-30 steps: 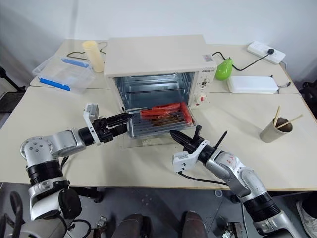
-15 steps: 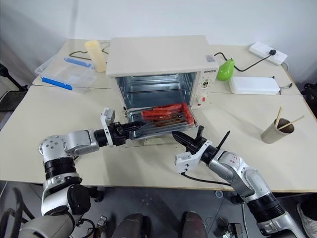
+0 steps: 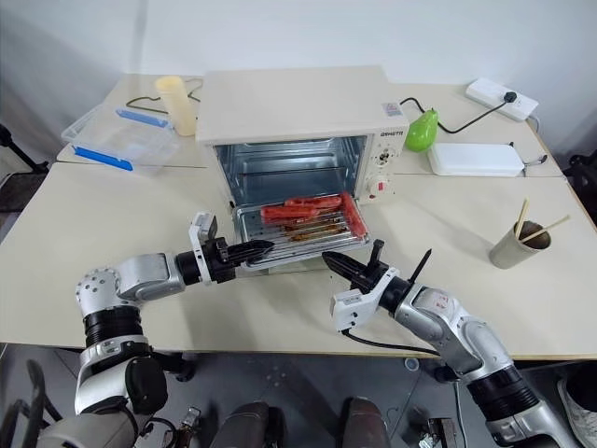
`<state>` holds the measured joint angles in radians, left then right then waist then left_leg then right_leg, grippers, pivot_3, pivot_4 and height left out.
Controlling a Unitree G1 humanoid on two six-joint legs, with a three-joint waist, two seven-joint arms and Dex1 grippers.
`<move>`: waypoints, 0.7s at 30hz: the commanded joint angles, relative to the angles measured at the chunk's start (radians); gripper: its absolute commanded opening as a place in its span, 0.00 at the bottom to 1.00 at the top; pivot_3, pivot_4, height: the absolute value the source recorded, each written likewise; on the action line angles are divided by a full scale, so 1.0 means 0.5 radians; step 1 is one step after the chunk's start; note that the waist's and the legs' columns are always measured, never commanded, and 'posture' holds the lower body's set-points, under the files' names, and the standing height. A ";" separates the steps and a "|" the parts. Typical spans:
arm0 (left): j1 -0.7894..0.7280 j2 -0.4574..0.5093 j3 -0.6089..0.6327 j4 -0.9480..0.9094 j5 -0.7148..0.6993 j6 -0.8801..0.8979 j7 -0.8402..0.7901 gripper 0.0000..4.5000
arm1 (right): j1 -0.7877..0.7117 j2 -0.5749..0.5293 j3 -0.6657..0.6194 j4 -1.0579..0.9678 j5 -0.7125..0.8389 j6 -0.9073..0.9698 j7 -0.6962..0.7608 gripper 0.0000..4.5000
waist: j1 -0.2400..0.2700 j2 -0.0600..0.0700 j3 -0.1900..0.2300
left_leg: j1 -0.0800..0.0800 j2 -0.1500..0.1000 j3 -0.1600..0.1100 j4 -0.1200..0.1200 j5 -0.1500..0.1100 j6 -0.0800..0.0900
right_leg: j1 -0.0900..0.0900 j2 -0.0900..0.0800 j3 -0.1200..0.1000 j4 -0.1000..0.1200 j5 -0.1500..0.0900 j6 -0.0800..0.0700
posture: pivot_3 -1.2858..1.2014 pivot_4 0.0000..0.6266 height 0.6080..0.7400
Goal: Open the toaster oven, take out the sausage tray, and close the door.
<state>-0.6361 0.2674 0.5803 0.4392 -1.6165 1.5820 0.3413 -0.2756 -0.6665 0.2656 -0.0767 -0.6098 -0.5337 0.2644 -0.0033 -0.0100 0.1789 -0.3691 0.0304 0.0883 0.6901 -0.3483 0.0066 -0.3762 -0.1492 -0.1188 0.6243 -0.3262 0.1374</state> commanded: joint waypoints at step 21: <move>1.511 0.546 0.131 -0.887 -0.711 -0.552 -1.067 0.00 | 0.124 -0.190 -0.579 0.460 1.679 0.352 1.015 0.99 | -0.004 0.001 0.001 | 0.003 0.007 0.005 -0.008 0.000 0.002 | 0.000 0.000 0.014 -0.011 -0.001 -0.001 | 0.52 0.24 1.00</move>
<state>0.0924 0.5524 0.6061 0.0441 -1.9372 1.3427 -0.1575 -0.2058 -0.7683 -0.0047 0.1537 0.2019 -0.3622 0.7457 -0.0055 -0.0093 0.1792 -0.3679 0.0338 0.0909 0.6860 -0.3481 0.0079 -0.3762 -0.1493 -0.1110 0.6186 -0.3266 0.1367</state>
